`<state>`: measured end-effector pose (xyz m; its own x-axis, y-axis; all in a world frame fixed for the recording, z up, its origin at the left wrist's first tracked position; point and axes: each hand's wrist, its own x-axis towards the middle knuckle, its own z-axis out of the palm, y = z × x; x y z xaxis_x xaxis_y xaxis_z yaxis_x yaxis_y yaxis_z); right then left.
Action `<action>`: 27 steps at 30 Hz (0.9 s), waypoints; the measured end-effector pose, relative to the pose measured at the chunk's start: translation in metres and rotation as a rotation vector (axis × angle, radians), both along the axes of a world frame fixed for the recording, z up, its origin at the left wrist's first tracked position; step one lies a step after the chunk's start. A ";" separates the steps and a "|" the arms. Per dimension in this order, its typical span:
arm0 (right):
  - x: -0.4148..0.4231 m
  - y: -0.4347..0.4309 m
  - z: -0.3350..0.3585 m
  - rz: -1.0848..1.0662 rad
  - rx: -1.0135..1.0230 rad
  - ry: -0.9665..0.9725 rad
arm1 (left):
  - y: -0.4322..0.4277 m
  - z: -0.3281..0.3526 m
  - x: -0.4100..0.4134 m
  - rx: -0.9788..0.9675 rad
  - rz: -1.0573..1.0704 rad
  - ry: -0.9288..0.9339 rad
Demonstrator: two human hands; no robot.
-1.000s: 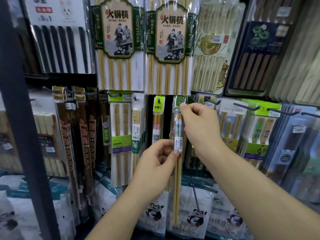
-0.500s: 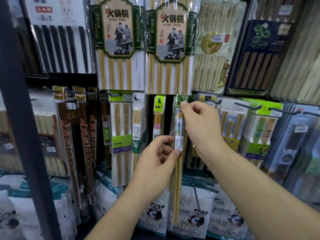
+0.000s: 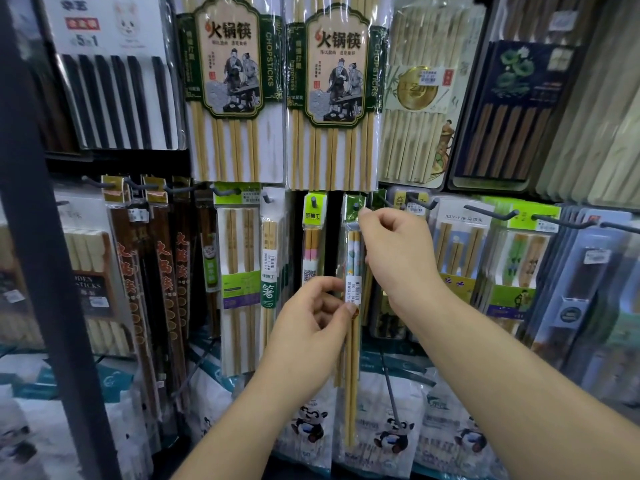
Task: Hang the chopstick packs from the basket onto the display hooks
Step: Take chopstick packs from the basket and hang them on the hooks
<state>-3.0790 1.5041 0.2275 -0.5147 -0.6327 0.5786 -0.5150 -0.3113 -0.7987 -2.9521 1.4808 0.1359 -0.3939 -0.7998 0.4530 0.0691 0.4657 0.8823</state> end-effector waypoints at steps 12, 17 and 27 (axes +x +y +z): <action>-0.019 0.010 -0.044 -0.016 0.002 0.074 | -0.004 0.033 -0.004 -0.168 0.232 -0.235; -0.025 0.001 -0.065 0.164 0.187 0.167 | -0.014 0.049 -0.030 0.045 0.078 -0.134; -0.032 -0.023 -0.092 0.344 0.234 0.114 | -0.038 0.042 -0.066 0.245 -0.121 0.165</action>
<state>-3.1111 1.4809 0.1353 -0.1919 -0.8771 0.4403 -0.5014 -0.2980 -0.8123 -3.0178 1.4425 0.1775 -0.4299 -0.8448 0.3186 0.2626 0.2206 0.9393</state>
